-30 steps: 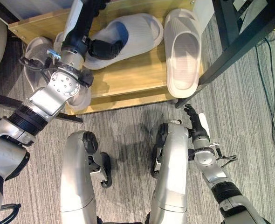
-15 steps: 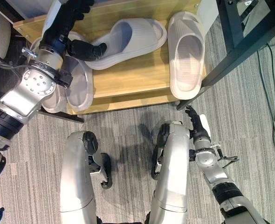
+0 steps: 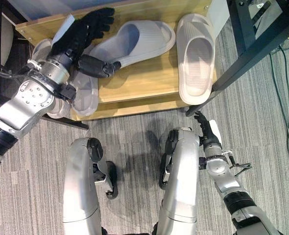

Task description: Arrange the slippers neatly on the shoe rack.

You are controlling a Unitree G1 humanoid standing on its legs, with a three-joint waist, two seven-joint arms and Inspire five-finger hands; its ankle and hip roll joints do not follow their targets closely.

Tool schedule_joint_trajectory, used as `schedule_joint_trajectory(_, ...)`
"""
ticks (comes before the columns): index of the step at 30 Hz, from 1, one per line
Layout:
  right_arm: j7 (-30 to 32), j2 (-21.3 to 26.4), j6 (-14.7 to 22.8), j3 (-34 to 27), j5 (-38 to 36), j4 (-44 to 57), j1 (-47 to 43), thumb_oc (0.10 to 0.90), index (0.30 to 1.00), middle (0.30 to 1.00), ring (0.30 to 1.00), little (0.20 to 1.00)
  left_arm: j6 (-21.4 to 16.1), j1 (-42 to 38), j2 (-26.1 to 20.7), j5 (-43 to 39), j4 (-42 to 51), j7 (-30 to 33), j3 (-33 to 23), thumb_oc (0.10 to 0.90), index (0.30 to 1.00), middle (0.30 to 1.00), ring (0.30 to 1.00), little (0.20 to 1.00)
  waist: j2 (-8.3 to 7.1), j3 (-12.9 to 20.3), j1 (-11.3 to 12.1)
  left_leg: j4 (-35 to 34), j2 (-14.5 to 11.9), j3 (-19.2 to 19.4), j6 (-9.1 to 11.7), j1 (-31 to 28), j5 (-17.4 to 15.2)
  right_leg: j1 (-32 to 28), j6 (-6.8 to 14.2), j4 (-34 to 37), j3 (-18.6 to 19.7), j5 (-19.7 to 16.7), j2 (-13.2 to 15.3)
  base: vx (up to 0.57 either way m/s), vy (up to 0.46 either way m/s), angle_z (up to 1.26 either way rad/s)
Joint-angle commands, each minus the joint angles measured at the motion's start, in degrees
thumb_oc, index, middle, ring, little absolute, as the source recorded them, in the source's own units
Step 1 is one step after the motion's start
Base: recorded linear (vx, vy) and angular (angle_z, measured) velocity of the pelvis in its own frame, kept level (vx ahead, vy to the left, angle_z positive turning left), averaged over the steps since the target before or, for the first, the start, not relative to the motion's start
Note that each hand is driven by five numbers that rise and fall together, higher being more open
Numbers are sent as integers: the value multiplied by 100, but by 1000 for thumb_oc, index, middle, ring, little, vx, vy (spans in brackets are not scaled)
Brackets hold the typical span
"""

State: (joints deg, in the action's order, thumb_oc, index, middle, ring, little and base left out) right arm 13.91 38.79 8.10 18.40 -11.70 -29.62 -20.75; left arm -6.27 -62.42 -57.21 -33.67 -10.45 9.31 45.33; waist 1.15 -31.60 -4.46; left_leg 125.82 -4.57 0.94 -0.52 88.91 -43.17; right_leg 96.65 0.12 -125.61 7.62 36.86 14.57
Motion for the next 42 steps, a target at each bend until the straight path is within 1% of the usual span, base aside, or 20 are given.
schedule_joint_trajectory(1,-350,-60,334,162,223,655,-120,800,900,900,900,900,-348,-352,-474,-186,572,-75,-308,800,900,900,900,900,-28,181,217,7,-38,-279,306,104,-236,-670,232,-566,695,512,74,0,0,0)
schedule_joint_trajectory(2,-388,-61,338,145,216,670,-113,800,900,900,900,900,-309,-266,-565,-106,682,-152,-309,800,900,900,900,900,-22,181,229,9,-45,-267,312,104,-246,-670,241,-578,707,506,67,0,0,0)
schedule_joint_trajectory(5,-432,-45,342,125,221,698,-104,800,900,900,900,900,-267,-106,-619,-120,869,-253,-329,800,900,900,900,900,-24,181,226,32,-30,-266,311,104,-268,-670,237,-590,730,511,52,0,0,0)
schedule_joint_trajectory(13,-482,-13,325,84,262,734,-58,800,900,900,900,900,-233,357,-569,-379,1397,-375,-564,800,900,900,900,900,-34,181,228,59,3,-255,307,104,-308,-670,228,-628,773,517,30,0,0,0)
schedule_joint_trajectory(18,-502,-13,342,130,296,742,-18,800,900,900,900,900,-275,313,-441,-636,1703,-385,-531,800,900,900,900,900,-30,181,219,62,16,-261,321,104,-310,-670,228,-651,802,523,15,0,0,0)
schedule_joint_trajectory(25,-456,-3,342,224,366,740,19,800,900,900,900,900,-399,72,-251,-917,1850,-266,-436,800,900,900,900,900,-20,181,212,92,22,-242,317,104,-312,-670,221,-672,811,523,37,2,-2,2)
schedule_joint_trajectory(28,-429,-8,355,245,394,738,72,800,900,900,900,900,-460,-81,-135,-951,1862,-197,-384,800,900,900,900,900,-25,181,202,105,22,-247,321,104,-309,-670,221,-679,820,530,39,0,0,0)
schedule_joint_trajectory(29,-398,-22,362,260,432,749,88,800,900,900,900,900,-537,-67,-14,-971,1848,-71,-482,800,900,900,900,900,-31,181,206,103,24,-242,322,104,-305,-670,219,-682,831,523,35,0,0,0)
schedule_joint_trajectory(31,-372,-23,375,269,433,738,89,800,900,900,900,900,-584,-98,39,-933,1793,3,-556,800,900,900,900,900,-29,181,203,107,29,-239,323,104,-304,-670,218,-686,830,518,30,0,0,0)
schedule_joint_trajectory(36,-235,-72,405,233,531,737,192,800,900,900,900,900,-793,44,133,-687,1566,471,-1115,800,900,900,900,900,-26,181,220,126,31,-247,340,104,-293,-670,213,-718,817,503,26,0,0,0)
schedule_joint_trajectory(39,-204,-90,401,249,553,729,211,800,900,900,900,900,-797,30,192,-551,1368,589,-1205,800,900,900,900,900,-40,181,212,124,31,-245,343,104,-280,-670,211,-728,818,503,31,0,0,0)
schedule_joint_trajectory(41,-172,-120,413,268,549,704,211,800,900,900,900,900,-770,-54,249,-234,1105,691,-1204,800,900,900,900,900,-52,181,200,122,35,-253,354,104,-266,-670,215,-737,818,513,37,0,0,0)
schedule_joint_trajectory(42,-172,-121,413,267,549,704,212,800,900,900,900,900,-771,-57,250,-234,1103,691,-1200,800,900,900,900,900,-52,181,201,122,35,-253,354,104,-266,-670,216,-737,818,513,37,0,0,0)
